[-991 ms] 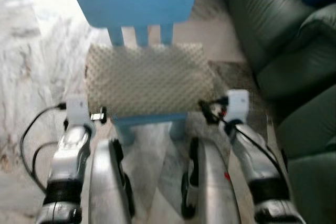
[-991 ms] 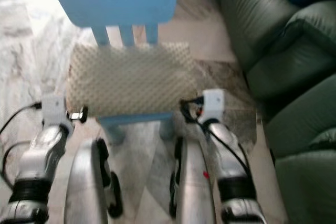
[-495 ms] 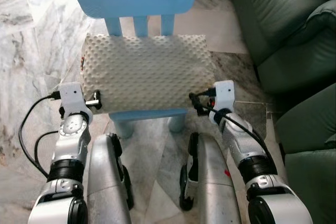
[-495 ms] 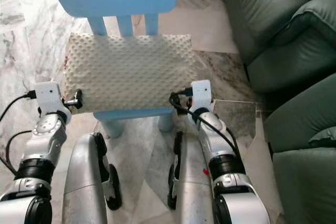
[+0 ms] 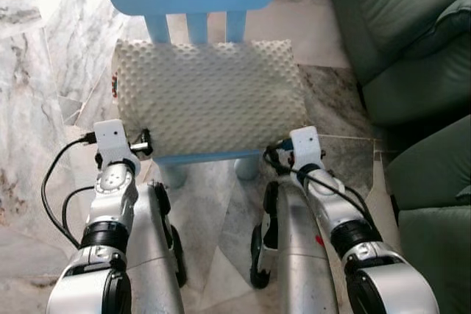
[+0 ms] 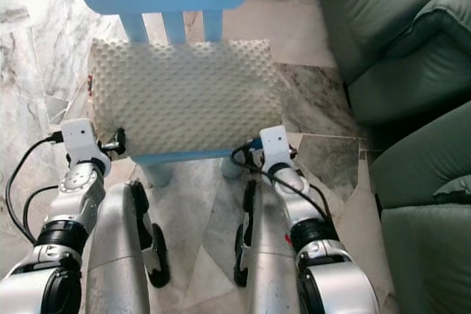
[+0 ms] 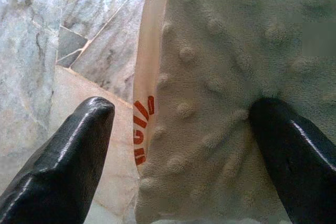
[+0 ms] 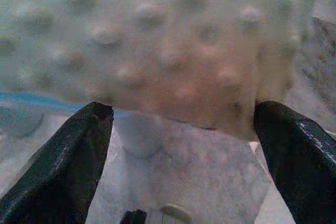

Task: Move the pillow to the sofa

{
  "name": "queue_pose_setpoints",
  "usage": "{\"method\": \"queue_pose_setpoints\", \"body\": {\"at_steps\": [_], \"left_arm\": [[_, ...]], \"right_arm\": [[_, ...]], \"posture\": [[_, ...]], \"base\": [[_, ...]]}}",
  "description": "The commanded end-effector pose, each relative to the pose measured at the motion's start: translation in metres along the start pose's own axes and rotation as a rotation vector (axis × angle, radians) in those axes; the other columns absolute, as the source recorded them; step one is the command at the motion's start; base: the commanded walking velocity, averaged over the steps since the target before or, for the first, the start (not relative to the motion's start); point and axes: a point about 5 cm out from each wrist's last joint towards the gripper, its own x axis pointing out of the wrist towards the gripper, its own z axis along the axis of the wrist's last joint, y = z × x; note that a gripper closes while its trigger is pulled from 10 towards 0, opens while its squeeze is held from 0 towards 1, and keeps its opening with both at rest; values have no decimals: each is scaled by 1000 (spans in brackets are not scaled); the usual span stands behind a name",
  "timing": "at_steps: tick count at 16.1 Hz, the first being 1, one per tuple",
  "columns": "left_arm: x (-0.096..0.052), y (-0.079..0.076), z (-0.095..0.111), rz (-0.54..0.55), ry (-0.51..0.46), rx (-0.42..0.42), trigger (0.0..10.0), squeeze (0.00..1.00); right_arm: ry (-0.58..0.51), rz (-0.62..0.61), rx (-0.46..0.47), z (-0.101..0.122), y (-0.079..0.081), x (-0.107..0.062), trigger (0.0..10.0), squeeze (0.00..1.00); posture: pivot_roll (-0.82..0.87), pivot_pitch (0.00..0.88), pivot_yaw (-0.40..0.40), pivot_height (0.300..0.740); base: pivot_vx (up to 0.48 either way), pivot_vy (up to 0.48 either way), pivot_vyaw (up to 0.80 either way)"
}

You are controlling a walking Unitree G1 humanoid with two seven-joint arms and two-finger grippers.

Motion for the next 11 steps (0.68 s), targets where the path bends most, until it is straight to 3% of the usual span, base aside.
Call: {"method": "queue_pose_setpoints", "body": {"at_steps": [1,2,3,5,8,9,10,11], "left_arm": [[-5,-10,-20,-44,61,16,10000,0],[-5,-11,-22,-46,54,10,6980,0],[-5,-11,-25,-39,61,20,0,0],[-6,-10,-24,-37,50,23,0,0],[-6,-8,-19,-37,14,29,0,0],[-6,-6,-20,-32,14,34,0,0],[-5,0,-20,-19,13,44,0,0],[-5,1,-20,-13,13,49,0,0]], "right_arm": [[22,7,10,-10,5,-2,4824,0],[26,11,31,-10,8,0,0,0],[34,-9,74,-9,8,2,0,0],[31,-14,99,-5,7,4,0,0],[17,-92,-24,2,-6,6,0,0],[-15,-99,-17,8,-8,7,0,0],[-106,-116,-31,29,-16,10,10000,0],[-133,-131,-7,37,-20,11,10000,0]], "posture": [[-11,402,-77,556],[-1,407,-77,556],[2,406,-80,556],[7,407,-82,556],[20,406,-85,556],[23,410,-87,556],[23,412,-87,556],[21,415,-90,556]], "base": [[0,0,0],[0,0,0],[0,0,0],[0,0,0],[0,0,0],[0,0,0],[0,0,0],[0,0,0]]}}
